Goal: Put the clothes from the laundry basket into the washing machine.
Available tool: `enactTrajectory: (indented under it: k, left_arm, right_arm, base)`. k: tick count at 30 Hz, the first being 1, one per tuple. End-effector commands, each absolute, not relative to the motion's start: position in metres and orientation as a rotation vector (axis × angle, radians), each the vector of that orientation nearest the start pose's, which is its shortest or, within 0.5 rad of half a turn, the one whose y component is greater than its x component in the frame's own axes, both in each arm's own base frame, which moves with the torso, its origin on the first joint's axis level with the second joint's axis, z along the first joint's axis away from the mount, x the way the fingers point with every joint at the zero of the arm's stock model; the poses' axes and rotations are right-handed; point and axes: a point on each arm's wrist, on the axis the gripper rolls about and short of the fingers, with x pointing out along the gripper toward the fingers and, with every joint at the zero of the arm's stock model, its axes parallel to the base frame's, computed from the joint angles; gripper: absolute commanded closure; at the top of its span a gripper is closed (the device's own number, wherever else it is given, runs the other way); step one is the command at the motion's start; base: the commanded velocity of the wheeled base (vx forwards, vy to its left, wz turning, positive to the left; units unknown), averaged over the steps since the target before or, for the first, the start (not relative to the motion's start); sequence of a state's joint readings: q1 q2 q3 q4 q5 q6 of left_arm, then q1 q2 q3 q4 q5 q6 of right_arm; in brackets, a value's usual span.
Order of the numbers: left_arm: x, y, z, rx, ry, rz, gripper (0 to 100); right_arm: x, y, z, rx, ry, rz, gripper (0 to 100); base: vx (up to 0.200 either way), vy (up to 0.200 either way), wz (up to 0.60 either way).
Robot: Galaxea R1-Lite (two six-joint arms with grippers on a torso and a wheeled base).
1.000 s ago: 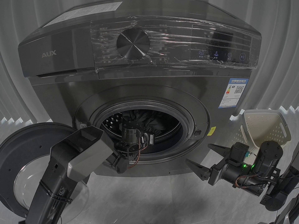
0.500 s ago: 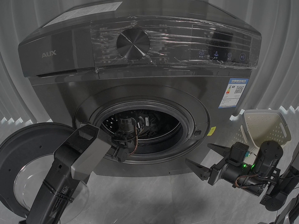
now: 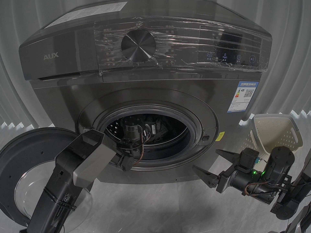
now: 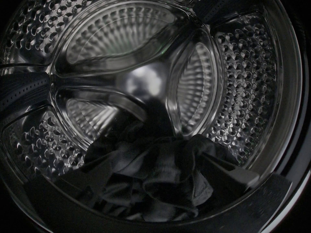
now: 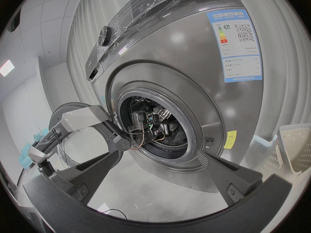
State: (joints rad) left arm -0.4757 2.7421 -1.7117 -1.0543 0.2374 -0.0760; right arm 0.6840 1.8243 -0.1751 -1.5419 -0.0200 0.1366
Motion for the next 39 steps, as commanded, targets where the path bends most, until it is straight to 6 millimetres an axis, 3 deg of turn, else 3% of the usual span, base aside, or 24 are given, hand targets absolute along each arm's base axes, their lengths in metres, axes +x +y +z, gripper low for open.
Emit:
enactTrajectory:
  k: [1, 8, 11, 17, 23, 31, 34, 39]
  left_arm:
    - [0.442, -0.249, 0.032, -0.078, 0.022, -0.285, 0]
    - [0.391, -0.242, 0.048, -0.061, 0.068, -0.326, 0]
    - [0.347, -0.238, 0.052, -0.046, 0.102, -0.372, 0]
    - [0.289, -0.225, 0.06, -0.043, 0.12, -0.432, 0]
    - [0.233, -0.206, 0.09, -0.08, 0.08, -0.498, 0]
    - [0.149, -0.169, 0.136, -0.171, -0.004, -0.638, 0]
    - [0.134, -0.151, 0.144, -0.213, -0.021, -0.634, 0]
    - [0.129, -0.134, 0.157, -0.273, -0.081, -0.532, 0]
  right_arm:
    - [0.185, 0.15, 0.101, 0.096, 0.14, 0.654, 0]
    - [0.184, 0.149, 0.102, 0.097, 0.137, 0.653, 0]
    - [0.186, 0.147, 0.102, 0.098, 0.137, 0.644, 0]
    - [0.182, 0.146, 0.102, 0.096, 0.141, 0.645, 0]
    - [0.178, 0.144, 0.102, 0.09, 0.142, 0.645, 0]
    - [0.17, 0.133, 0.117, 0.107, 0.084, 0.63, 0]
    - [0.166, 0.126, 0.124, 0.118, 0.059, 0.615, 0]
    - [0.156, 0.109, 0.131, 0.134, 0.026, 0.549, 0]
  base:
    - [0.0, 0.0, 0.0]
    - [0.0, 0.0, 0.0]
    - [0.0, 0.0, 0.0]
    - [0.0, 0.0, 0.0]
    - [0.0, 0.0, 0.0]
    - [0.0, 0.0, 0.0]
    - [0.0, 0.0, 0.0]
    - [0.0, 0.0, 0.0]
